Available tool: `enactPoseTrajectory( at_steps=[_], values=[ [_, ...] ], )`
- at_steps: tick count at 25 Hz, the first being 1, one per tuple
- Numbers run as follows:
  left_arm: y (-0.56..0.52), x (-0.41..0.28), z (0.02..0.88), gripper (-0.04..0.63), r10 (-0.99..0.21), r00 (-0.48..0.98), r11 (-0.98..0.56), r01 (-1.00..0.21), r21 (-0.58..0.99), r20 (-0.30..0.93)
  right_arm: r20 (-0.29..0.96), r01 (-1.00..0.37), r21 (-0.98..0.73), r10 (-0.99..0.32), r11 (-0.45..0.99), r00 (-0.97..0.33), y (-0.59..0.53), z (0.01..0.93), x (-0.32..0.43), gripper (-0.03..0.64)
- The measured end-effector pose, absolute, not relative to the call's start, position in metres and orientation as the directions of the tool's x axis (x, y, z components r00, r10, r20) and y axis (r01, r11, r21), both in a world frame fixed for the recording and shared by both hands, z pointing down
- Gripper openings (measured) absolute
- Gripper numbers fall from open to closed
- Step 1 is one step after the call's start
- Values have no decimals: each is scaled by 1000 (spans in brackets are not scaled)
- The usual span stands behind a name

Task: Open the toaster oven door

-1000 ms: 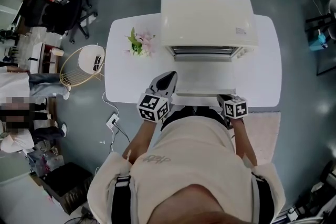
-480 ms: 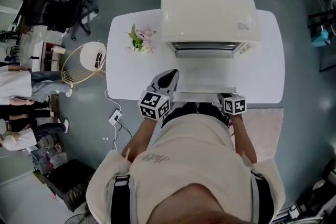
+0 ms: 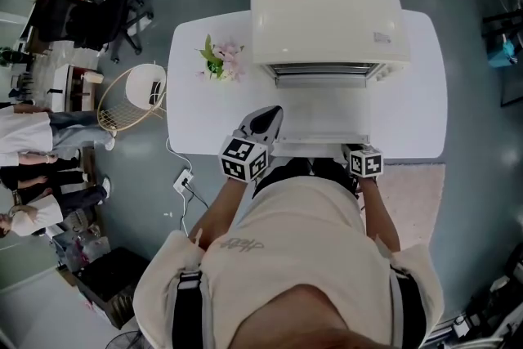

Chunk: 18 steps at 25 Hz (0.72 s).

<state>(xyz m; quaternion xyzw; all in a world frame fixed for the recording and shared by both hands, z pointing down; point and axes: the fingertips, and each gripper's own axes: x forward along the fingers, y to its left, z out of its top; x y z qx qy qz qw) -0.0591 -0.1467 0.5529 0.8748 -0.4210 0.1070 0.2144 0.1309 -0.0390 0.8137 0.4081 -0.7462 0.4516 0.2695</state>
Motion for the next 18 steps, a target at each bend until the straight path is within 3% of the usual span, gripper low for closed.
enactPoseTrajectory(
  at_steps=[18],
  values=[
    [-162,-63,564,20,-664,663,-570,-748,340,347,829,-864,-410,-275,292,-487,-21,824,129,6]
  ],
)
